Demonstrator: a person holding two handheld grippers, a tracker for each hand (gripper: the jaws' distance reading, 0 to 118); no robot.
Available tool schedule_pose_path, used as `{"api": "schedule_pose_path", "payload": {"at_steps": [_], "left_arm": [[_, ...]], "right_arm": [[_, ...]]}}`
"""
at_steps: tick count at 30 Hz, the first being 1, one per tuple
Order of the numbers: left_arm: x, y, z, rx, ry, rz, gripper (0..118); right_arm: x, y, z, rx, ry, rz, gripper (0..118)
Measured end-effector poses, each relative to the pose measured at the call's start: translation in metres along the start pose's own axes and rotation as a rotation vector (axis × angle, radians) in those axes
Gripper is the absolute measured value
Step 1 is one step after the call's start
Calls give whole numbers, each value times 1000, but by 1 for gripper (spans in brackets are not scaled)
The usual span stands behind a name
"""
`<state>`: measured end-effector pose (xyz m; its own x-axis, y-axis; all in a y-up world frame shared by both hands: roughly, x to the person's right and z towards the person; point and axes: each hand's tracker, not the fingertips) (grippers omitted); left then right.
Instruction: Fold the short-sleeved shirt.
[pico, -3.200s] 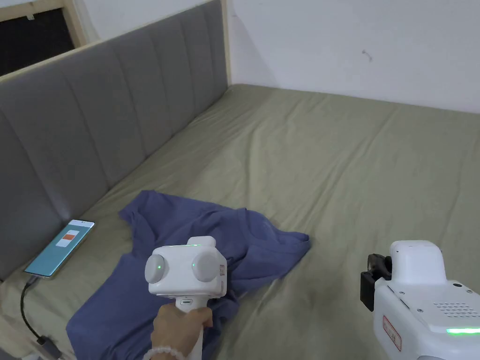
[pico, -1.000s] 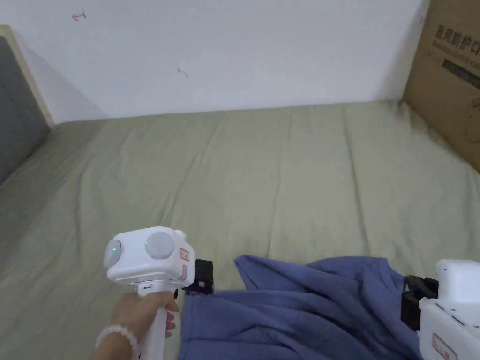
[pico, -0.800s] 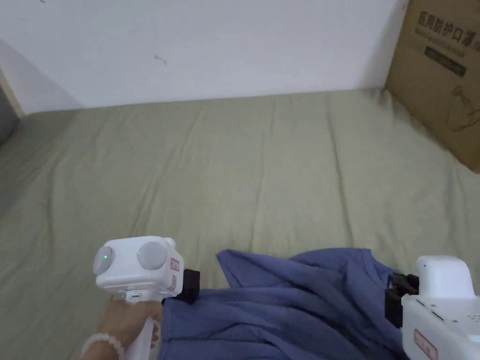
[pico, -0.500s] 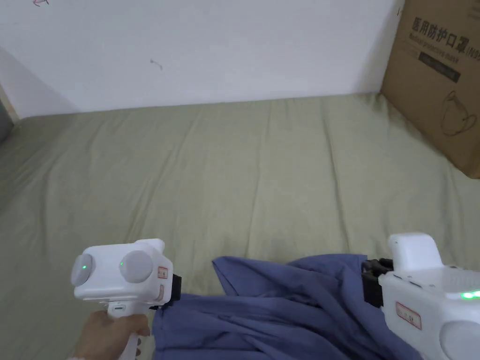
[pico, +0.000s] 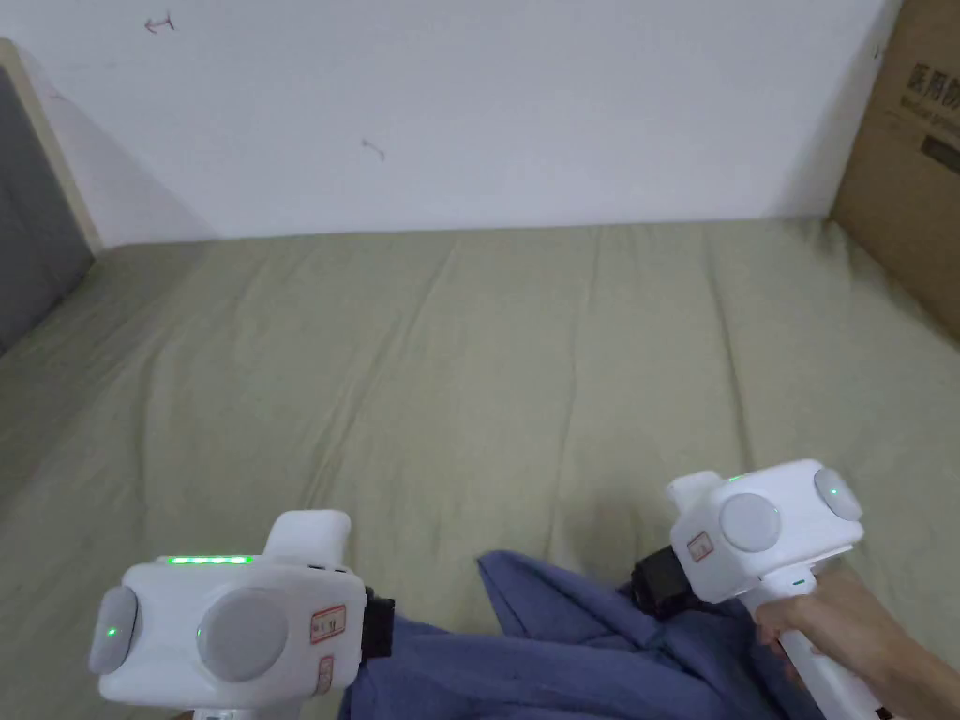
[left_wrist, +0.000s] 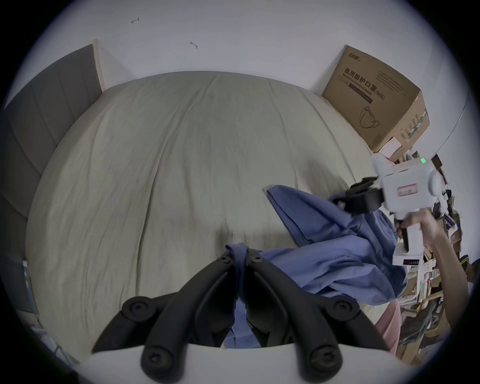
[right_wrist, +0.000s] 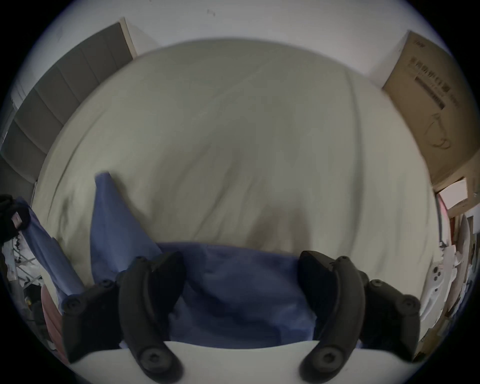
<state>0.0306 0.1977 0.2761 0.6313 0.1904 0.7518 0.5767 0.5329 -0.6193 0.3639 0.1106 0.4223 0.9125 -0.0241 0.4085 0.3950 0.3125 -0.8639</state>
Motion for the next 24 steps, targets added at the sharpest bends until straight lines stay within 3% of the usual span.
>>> {"api": "schedule_pose_path", "payload": {"at_steps": [1, 3, 5, 6, 7, 10, 13, 17, 24], "left_arm": [[0, 0, -1, -2, 2, 1, 5], [-1, -1, -1, -3, 7, 1, 5], [-1, -1, 0, -3, 8, 1, 5], [-1, 0, 0, 4, 6, 4, 5], [-1, 0, 0, 4, 7, 6, 5], [-1, 2, 4, 4, 23, -3, 5], [-3, 5, 12, 10, 25, -2, 5], [-2, 14, 28, 39, 53, -12, 5], [-6, 50, 84, 180, 117, 2, 5]], "right_arm": [[-3, -1, -2, 13, -17, 7, 88], [-10, 1, 6, 40, -37, 47, 62], [-13, 7, 13, 44, -2, 61, 1], [-17, 10, 15, 67, -19, 55, 1], [-19, 12, 15, 112, -101, 52, 1], [-19, 12, 13, 64, -47, 19, 1], [-9, 10, 33, 100, -16, -62, 1], [17, 10, 79, 185, -39, -123, 1], [75, -4, 208, 396, -74, -308, 1]]}}
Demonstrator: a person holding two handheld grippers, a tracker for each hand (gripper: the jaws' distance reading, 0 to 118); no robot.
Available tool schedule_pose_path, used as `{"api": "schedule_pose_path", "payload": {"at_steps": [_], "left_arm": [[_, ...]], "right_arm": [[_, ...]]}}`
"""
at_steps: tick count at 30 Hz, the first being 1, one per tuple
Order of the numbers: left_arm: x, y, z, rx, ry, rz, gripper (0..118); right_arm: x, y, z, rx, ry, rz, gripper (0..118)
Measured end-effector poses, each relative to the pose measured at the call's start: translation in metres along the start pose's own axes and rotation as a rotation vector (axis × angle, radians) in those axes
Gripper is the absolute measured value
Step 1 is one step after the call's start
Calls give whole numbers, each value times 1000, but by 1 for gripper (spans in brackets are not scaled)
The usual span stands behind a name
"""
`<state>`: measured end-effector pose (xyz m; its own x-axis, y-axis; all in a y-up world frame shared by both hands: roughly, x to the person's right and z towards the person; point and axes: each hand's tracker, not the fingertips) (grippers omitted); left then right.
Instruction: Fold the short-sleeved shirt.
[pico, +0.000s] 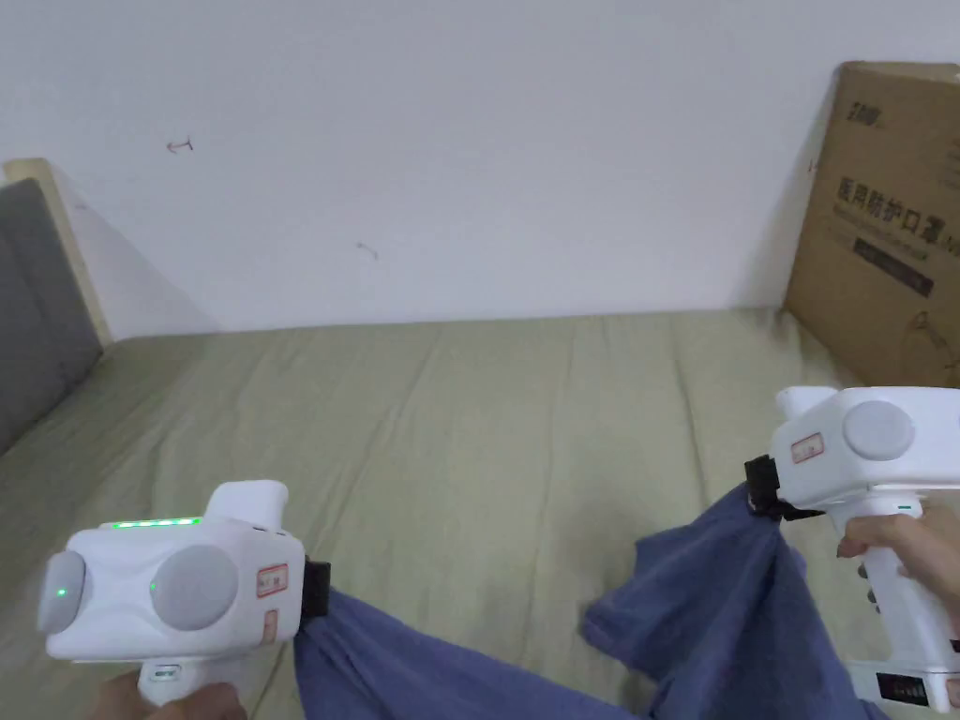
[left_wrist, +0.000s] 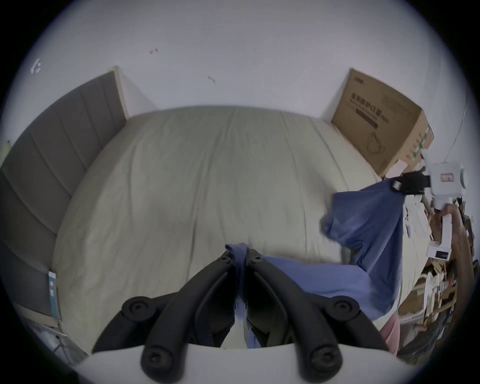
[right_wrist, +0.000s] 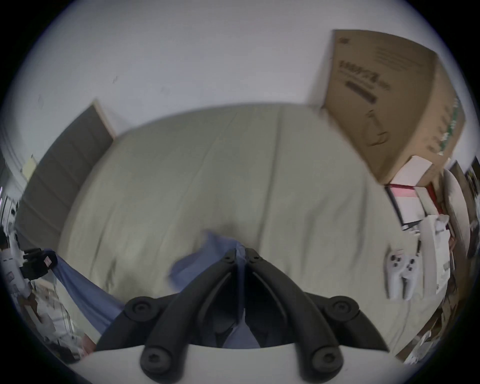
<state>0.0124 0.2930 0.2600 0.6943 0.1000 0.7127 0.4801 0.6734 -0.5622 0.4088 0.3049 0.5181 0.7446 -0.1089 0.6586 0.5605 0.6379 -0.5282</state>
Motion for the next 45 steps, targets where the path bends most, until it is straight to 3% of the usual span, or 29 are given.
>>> {"api": "schedule_pose_path", "payload": {"at_steps": [3, 7, 10, 16, 25, 33, 38, 45], "left_arm": [[0, 21, 25, 65, 44, -41, 5], [-2, 44, 59, 133, 69, -25, 5], [-4, 58, 82, 190, 109, 11, 5], [3, 87, 117, 266, 109, -14, 5], [1, 153, 137, 385, 144, 19, 5], [-8, 264, 119, 449, 200, 14, 5], [-7, 329, 111, 523, 230, -2, 5], [-10, 389, 103, 609, 252, 18, 5]], "right_arm": [[23, 16, 56, 100, -50, -17, 1], [57, 28, 121, 204, -75, -117, 1], [78, 29, 162, 271, -61, -200, 1], [96, 33, 202, 352, -16, -266, 1], [84, 78, 205, 429, 3, -271, 1], [59, 174, 190, 530, 24, -311, 1], [41, 243, 194, 607, -11, -267, 1], [31, 300, 205, 690, 6, -265, 1]]}}
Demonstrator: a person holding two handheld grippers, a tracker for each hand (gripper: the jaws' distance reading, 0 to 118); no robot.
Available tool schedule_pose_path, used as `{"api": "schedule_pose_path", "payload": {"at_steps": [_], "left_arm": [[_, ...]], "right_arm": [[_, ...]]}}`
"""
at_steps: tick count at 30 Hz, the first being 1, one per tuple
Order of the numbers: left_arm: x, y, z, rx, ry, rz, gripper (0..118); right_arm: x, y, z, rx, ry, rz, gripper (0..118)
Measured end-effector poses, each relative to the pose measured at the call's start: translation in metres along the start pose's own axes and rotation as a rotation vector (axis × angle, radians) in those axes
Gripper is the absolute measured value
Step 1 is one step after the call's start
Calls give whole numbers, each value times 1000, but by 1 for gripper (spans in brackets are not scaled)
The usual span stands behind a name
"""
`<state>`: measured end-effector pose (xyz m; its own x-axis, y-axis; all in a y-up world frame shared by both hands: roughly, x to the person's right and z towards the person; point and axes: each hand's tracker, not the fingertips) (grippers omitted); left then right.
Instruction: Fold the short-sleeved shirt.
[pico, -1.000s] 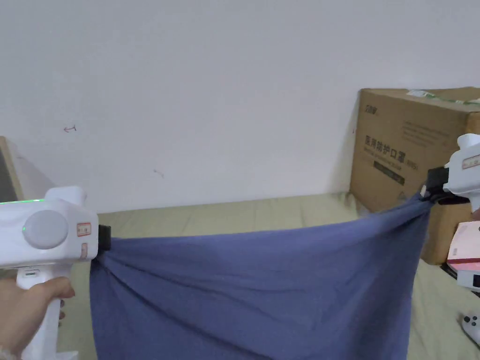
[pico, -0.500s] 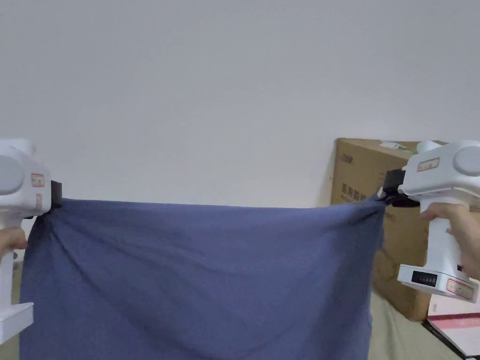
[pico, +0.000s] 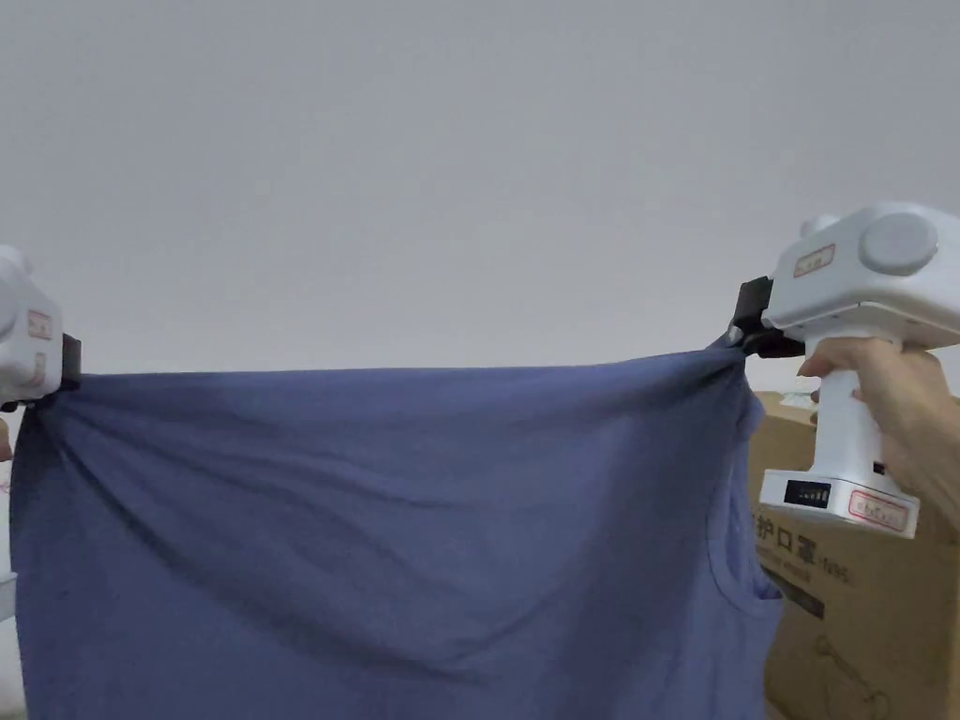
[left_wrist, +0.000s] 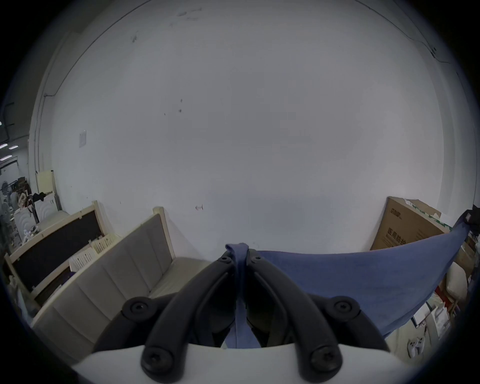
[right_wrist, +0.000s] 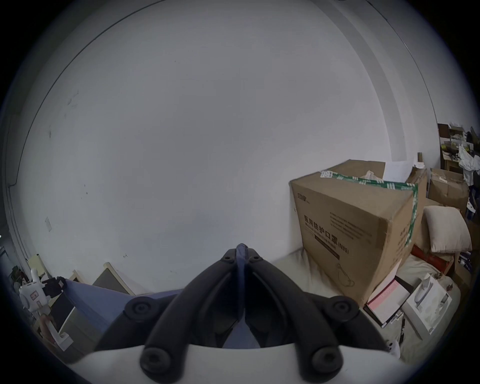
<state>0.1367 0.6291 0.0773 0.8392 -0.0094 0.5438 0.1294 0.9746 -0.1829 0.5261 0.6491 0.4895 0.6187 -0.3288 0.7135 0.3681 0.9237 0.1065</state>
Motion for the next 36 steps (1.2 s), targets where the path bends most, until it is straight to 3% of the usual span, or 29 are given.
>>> {"api": "schedule_pose_path", "payload": {"at_steps": [6, 12, 18, 20, 26, 30, 33, 36], "left_arm": [[7, 22, -6, 65, 31, -43, 5], [11, -9, -24, 81, 87, -65, 5], [16, -108, -88, -109, 109, -21, 5], [23, -154, -115, -186, 139, -81, 5], [29, -287, -170, -455, 107, -47, 5], [26, -358, -174, -530, 128, -77, 5], [15, -397, -165, -602, 131, -25, 5], [3, -422, -144, -640, 122, -19, 5]], "right_arm": [[-19, 22, -10, 29, -27, 63, 1], [-16, -14, -39, -26, -41, 90, 1], [15, -109, -102, -205, -81, 52, 1], [29, -153, -127, -296, -107, 59, 1], [76, -294, -177, -543, -205, 18, 1], [108, -377, -182, -674, -234, -16, 1], [129, -416, -174, -748, -235, -142, 1], [137, -438, -152, -782, -277, -107, 1]]}}
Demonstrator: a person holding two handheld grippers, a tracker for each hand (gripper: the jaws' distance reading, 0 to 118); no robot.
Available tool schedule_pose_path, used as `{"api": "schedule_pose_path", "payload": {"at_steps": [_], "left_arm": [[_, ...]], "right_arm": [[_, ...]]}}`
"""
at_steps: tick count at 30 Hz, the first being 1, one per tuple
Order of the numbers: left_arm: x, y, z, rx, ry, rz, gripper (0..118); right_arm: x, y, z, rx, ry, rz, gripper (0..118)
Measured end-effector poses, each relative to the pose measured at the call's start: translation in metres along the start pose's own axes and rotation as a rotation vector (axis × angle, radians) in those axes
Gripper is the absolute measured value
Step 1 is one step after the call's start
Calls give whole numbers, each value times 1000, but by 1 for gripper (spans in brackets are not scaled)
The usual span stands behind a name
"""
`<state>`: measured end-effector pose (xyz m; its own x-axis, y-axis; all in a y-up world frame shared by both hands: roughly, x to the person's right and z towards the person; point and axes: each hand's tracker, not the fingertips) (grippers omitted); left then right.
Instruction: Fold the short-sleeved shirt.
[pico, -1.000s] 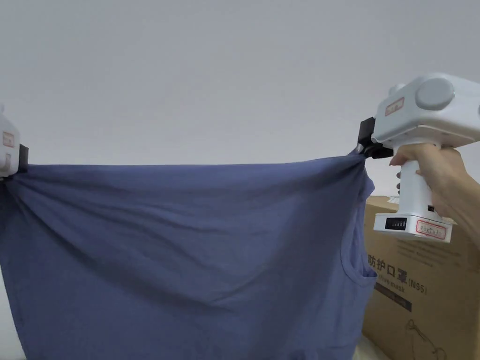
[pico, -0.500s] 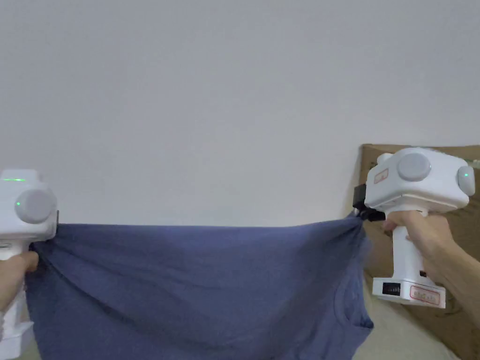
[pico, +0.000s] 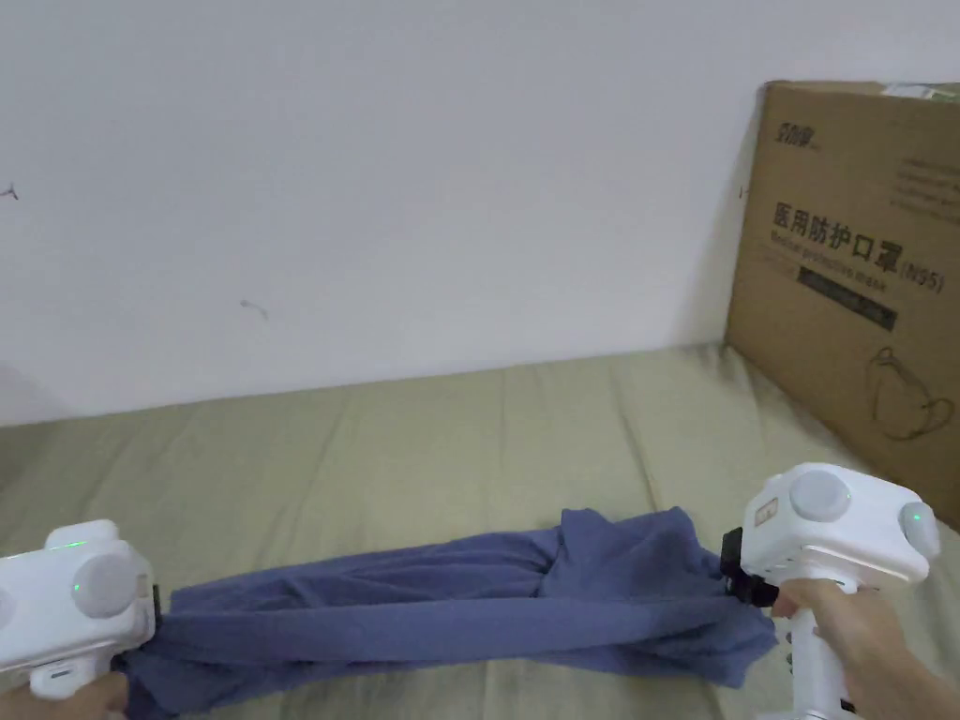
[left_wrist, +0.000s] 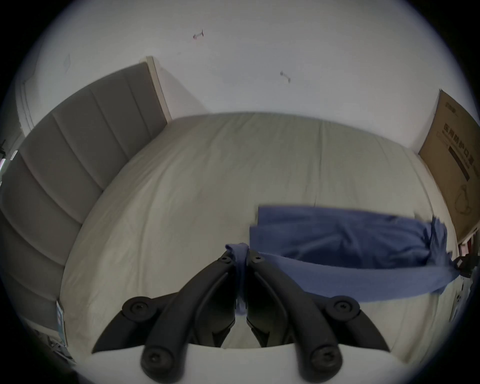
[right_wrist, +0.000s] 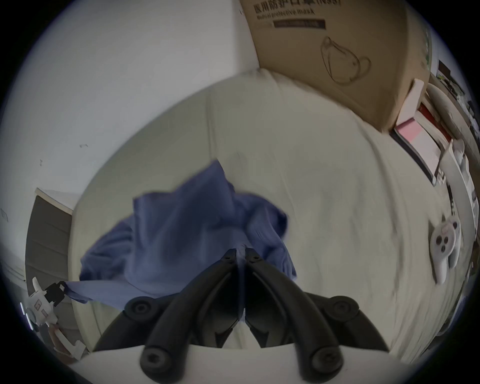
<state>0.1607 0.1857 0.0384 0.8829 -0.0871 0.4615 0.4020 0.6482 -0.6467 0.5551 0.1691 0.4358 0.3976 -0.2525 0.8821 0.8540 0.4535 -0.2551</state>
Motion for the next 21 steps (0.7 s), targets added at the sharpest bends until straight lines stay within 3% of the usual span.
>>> {"api": "schedule_pose_path", "payload": {"at_steps": [11, 14, 17, 19, 21], "left_arm": [[-71, -126, 86, -46, -6, -1, 5], [-86, -176, 123, -27, 15, -105, 5], [-106, -214, 150, -65, 5, -94, 5], [-120, -238, 172, -49, -8, -52, 5], [-131, -262, 192, -51, -4, -63, 5]], "right_arm": [[45, -107, 91, -6, 42, 30, 1], [56, -155, 123, -8, 17, 61, 1], [78, -202, 147, -7, 39, 66, 1], [92, -234, 164, -42, 84, 112, 1], [107, -264, 179, -47, 48, 153, 1]]}}
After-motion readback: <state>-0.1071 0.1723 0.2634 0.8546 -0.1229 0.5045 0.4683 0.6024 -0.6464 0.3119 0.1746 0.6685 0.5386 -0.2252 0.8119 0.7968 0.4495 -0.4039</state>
